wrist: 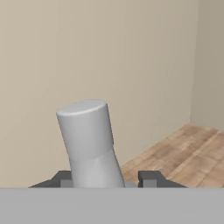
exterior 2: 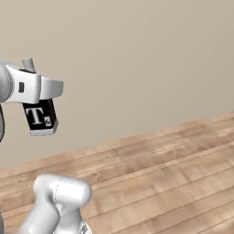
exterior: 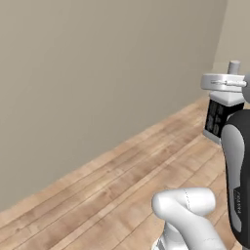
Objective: There is a bowl on the dining counter. Grab a lemon wedge from the fridge and place it in the bowl. Then get the liquor bottle and glass cup from the cabinet and place them next to the bowl.
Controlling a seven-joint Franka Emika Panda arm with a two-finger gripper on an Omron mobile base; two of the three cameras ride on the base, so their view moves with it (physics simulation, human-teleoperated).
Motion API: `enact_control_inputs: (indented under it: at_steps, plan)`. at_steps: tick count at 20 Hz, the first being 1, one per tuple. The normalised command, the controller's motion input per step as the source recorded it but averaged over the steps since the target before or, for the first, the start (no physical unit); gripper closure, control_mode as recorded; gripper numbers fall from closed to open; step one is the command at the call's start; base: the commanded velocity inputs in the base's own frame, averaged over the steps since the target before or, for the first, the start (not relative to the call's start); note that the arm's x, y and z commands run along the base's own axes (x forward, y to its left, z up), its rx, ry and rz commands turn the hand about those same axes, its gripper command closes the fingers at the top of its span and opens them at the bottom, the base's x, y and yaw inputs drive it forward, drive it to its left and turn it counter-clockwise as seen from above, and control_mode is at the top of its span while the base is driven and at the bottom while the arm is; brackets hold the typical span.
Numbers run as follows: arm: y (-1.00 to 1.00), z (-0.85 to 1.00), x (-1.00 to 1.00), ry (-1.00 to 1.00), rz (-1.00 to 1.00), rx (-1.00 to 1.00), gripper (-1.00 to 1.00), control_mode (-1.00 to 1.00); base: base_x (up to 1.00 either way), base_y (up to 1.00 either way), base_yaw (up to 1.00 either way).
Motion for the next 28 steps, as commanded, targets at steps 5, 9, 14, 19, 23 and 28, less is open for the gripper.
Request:
enact_control_inputs:
  at_steps: [5,9,14,19,23,28]
  plan:
    - [0.0,0.0,0.0,0.0,0.0,0.0,1.0,1.0,0.9,0.0,-0.5]
    - [0.0,0.0,0.0,0.0,0.0,0.0,1.0,1.0,0.89,0.01,-0.51]
    - [0.0,0.0,0.0,0.0,0.0,0.0,1.0,1.0,0.91,0.11,-0.52]
    - [0.0,0.0,0.0,0.0,0.0,0.0,1.0,1.0,0.94,0.18,-0.49]
    - [0.0,0.0,0.0,0.0,0.0,0.0,1.0,1.0,0.96,0.17,-0.49]
    - [0.0,0.0,0.0,0.0,0.0,0.0,1.0,1.0,0.97,0.18,-0.49]
